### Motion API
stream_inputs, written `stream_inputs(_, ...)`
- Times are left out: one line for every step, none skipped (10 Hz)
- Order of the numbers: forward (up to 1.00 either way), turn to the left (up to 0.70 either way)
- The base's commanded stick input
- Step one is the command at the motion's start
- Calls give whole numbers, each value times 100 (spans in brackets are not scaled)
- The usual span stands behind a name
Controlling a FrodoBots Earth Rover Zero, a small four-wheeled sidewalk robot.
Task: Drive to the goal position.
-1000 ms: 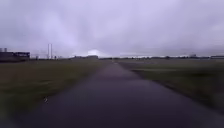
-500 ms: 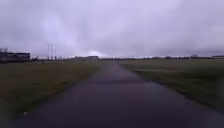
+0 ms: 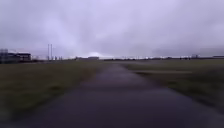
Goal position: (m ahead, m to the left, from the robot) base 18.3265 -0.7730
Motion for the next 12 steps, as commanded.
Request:
stream_inputs(100, 0)
stream_inputs(100, 0)
stream_inputs(100, 0)
stream_inputs(100, 0)
stream_inputs(100, 0)
stream_inputs(100, 0)
stream_inputs(100, 0)
stream_inputs(100, 0)
stream_inputs(100, 0)
stream_inputs(100, 0)
stream_inputs(100, 0)
stream_inputs(100, 0)
